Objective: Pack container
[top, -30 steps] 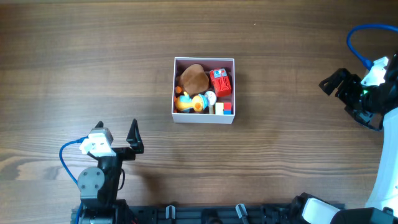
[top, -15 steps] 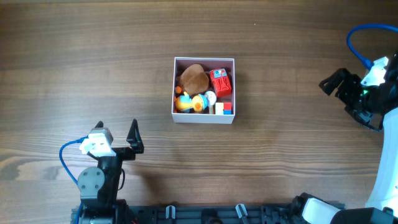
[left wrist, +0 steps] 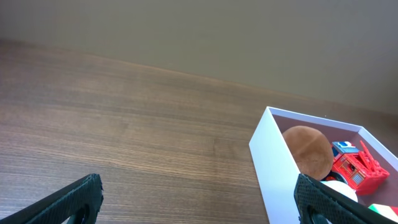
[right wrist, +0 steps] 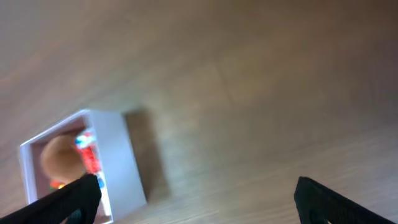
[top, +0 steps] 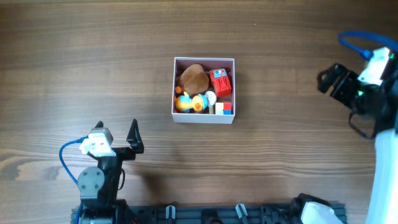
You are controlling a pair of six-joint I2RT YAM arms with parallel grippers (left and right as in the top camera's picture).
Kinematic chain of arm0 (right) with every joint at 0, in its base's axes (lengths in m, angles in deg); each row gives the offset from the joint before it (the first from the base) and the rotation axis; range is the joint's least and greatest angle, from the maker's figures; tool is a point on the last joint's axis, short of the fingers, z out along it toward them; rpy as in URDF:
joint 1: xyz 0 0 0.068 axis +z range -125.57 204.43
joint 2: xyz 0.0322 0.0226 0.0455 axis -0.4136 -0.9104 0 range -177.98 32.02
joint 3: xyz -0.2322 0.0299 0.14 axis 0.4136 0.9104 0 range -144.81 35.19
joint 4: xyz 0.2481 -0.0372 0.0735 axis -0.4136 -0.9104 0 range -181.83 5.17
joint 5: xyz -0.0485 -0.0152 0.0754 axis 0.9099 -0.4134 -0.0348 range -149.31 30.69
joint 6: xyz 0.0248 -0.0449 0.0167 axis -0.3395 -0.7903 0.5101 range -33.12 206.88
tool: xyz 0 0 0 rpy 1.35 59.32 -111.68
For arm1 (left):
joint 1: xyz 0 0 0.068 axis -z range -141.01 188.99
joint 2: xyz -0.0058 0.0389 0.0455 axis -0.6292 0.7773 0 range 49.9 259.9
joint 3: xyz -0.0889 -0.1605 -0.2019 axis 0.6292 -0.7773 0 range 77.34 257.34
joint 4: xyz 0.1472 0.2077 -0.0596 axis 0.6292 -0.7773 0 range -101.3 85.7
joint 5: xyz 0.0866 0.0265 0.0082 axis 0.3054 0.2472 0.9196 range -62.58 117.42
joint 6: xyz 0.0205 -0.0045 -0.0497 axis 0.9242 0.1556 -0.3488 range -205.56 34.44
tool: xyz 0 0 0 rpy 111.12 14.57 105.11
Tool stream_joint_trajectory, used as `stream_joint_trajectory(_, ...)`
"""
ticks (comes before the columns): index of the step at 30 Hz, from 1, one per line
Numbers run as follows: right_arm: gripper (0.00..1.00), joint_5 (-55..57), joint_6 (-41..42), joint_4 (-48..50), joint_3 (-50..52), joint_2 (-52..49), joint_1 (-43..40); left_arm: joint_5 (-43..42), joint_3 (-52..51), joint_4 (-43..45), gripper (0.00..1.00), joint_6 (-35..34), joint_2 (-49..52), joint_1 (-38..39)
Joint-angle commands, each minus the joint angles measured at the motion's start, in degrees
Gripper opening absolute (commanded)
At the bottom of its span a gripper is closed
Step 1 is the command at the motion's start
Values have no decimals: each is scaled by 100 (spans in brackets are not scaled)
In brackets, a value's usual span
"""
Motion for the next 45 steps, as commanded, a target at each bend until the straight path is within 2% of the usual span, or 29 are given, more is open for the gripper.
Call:
stream_joint_trajectory(1, 100, 238, -1419, 446, -15, 949, 1062, -94, -48, 35, 100, 72, -66, 0)
stream_joint_trajectory(2, 100, 236, -1967, 450, -9, 1178, 1388, -94, -48, 35, 100, 72, -66, 0)
stream_joint_trajectory(5, 100, 232, -2750, 527, 310, 1757, 1777, -94, -48, 35, 100, 72, -66, 0)
stream_joint_trajectory(10, 100, 229, -2741, 1244, 1582, 2643, 1685, -94, -48, 35, 100, 72, -66, 0)
stream_joint_trajectory(15, 100, 122, -2736, 2326, 3392, 3810, 1685, -94, -48, 35, 100, 72, -66, 0)
stream_joint_trajectory(17, 100, 122, -2736, 2658, 4376, 4601, 1685, -94, -48, 35, 100, 72, -66, 0)
stream_joint_trajectory(26, 100, 17, -2726, 2990, 5853, 6245, 1685, -94, -48, 35, 100, 72, -66, 0)
stream_joint_trajectory(30, 100, 20, -2730, 3259, 6175, 6592, 1685, -94, -48, 35, 100, 72, -66, 0)
stream_joint_trajectory(38, 100, -24, -2726, 4430, 6916, 6846, 1685, -94, -48, 35, 100, 72, -66, 0)
stream_joint_trajectory(45, 100, 87, -2741, 4568, 7020, 6846, 1685, -94, -48, 35, 100, 72, -66, 0)
